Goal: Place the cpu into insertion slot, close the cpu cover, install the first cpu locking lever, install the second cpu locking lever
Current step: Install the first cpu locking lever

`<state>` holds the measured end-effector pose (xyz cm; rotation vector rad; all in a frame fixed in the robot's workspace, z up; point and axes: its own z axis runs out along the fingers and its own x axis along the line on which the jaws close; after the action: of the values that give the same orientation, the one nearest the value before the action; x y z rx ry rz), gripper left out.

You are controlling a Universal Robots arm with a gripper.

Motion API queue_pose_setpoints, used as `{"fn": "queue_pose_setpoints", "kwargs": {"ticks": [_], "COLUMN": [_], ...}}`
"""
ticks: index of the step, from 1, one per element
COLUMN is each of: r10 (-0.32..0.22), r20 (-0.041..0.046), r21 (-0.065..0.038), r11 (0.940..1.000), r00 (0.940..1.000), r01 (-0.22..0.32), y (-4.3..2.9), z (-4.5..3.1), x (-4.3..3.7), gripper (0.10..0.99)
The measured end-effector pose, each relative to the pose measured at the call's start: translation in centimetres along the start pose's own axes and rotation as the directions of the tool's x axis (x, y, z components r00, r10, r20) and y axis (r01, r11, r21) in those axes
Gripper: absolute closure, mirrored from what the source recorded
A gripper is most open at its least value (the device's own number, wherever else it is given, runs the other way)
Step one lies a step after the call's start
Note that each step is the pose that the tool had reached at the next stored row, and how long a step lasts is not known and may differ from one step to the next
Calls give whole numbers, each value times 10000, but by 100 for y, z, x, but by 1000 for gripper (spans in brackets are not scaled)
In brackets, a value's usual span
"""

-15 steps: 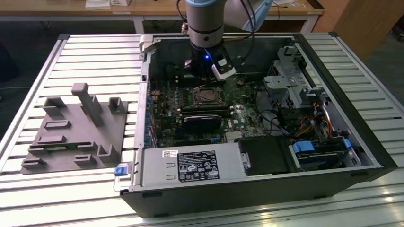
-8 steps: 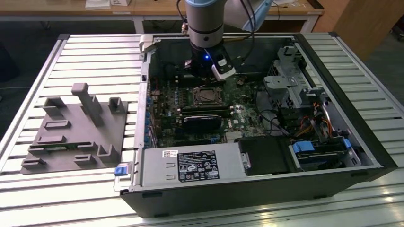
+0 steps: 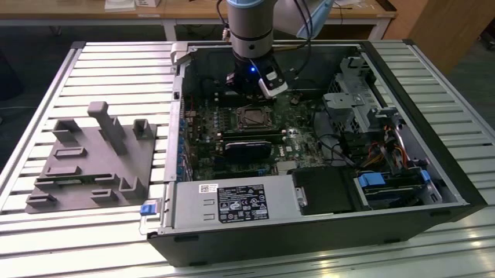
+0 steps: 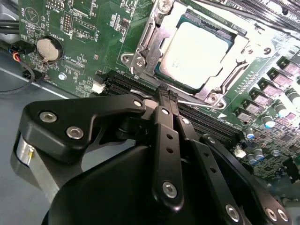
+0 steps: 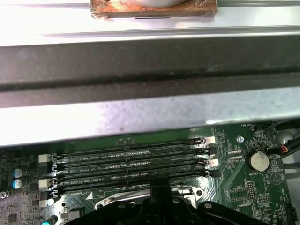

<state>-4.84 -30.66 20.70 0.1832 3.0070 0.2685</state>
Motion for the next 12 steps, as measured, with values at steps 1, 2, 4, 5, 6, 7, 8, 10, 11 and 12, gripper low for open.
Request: {"fn": "queue_pose_setpoints", "kwargs": {"ticks": [1, 2, 4, 5, 6, 7, 8, 10, 11, 12], "r10": [48, 115, 266, 323, 354, 358, 360, 362, 362, 359], "r20": [13, 29, 63, 75, 80, 81, 81, 82, 91, 116], "r21": [29, 57, 95, 105, 109, 110, 111, 111, 111, 107], "r11": [10000, 9999, 9996, 9994, 9993, 9993, 9993, 9993, 9993, 9993], "r00": [10000, 9999, 9996, 9994, 9993, 9993, 9993, 9993, 9993, 9993], "r01": [-48, -115, -267, -324, -355, -359, -361, -362, -363, -360], "y": [2, 3, 5, 6, 7, 7, 7, 7, 7, 7], "z": [2, 4, 9, 10, 10, 10, 10, 10, 11, 13], "x": [0, 1, 2, 2, 2, 2, 2, 2, 2, 4], "gripper": [980, 980, 980, 980, 980, 980, 980, 980, 980, 980]}}
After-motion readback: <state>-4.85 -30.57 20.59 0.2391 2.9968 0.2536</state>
